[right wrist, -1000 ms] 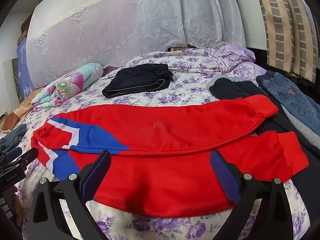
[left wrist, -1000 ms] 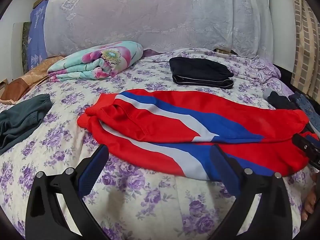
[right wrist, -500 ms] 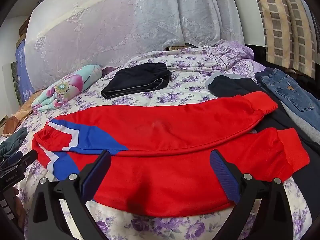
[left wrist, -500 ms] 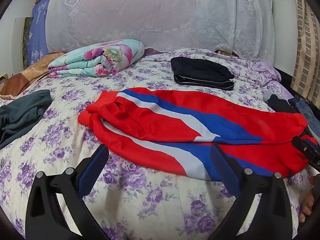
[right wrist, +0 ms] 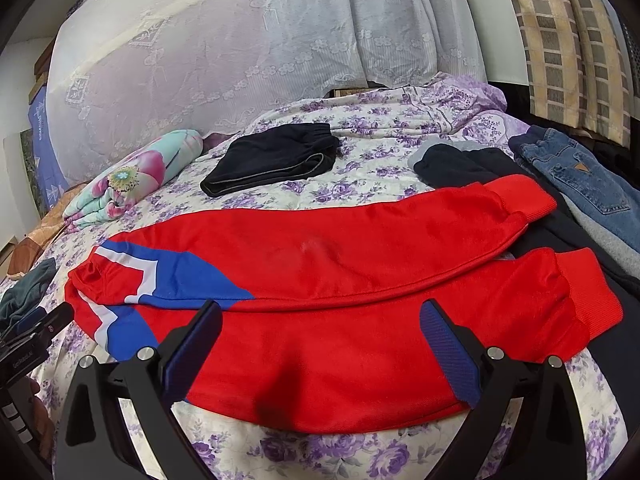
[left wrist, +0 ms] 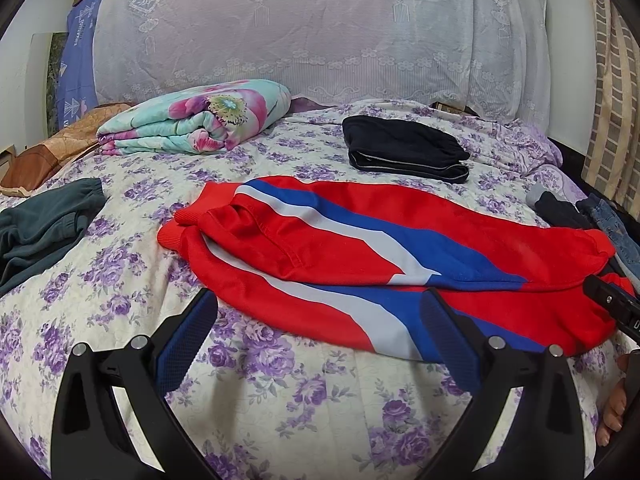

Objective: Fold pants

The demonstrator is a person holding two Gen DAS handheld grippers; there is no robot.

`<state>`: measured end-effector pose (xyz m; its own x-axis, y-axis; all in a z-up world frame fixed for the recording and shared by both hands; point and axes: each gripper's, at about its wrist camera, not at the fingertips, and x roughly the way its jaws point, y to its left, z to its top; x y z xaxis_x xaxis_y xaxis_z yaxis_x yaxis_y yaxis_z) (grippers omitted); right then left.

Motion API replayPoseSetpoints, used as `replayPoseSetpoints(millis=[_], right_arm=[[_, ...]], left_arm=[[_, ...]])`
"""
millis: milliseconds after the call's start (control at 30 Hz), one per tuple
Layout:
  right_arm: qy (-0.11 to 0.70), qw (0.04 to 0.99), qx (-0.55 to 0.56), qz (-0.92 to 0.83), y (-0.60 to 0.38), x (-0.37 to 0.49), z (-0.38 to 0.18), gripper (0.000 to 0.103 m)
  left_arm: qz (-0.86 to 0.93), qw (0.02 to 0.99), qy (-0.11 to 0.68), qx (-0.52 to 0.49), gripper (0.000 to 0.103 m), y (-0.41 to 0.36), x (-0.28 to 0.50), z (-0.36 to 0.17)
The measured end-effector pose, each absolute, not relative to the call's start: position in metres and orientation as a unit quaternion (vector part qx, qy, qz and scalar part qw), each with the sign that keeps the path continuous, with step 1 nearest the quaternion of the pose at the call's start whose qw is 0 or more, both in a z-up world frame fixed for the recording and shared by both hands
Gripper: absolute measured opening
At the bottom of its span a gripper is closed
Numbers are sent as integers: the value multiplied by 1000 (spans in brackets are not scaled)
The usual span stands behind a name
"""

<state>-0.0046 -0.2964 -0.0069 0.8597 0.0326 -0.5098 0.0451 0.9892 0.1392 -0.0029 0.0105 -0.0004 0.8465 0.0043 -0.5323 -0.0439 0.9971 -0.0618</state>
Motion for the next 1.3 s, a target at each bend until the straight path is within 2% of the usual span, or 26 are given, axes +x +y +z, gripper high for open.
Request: replayPoseSetpoints(millis=[1300], right_arm=[[267, 960, 78, -2, -298, -4, -8, 100]], left_arm=[[11, 960, 276, -38, 98, 12, -4, -1]])
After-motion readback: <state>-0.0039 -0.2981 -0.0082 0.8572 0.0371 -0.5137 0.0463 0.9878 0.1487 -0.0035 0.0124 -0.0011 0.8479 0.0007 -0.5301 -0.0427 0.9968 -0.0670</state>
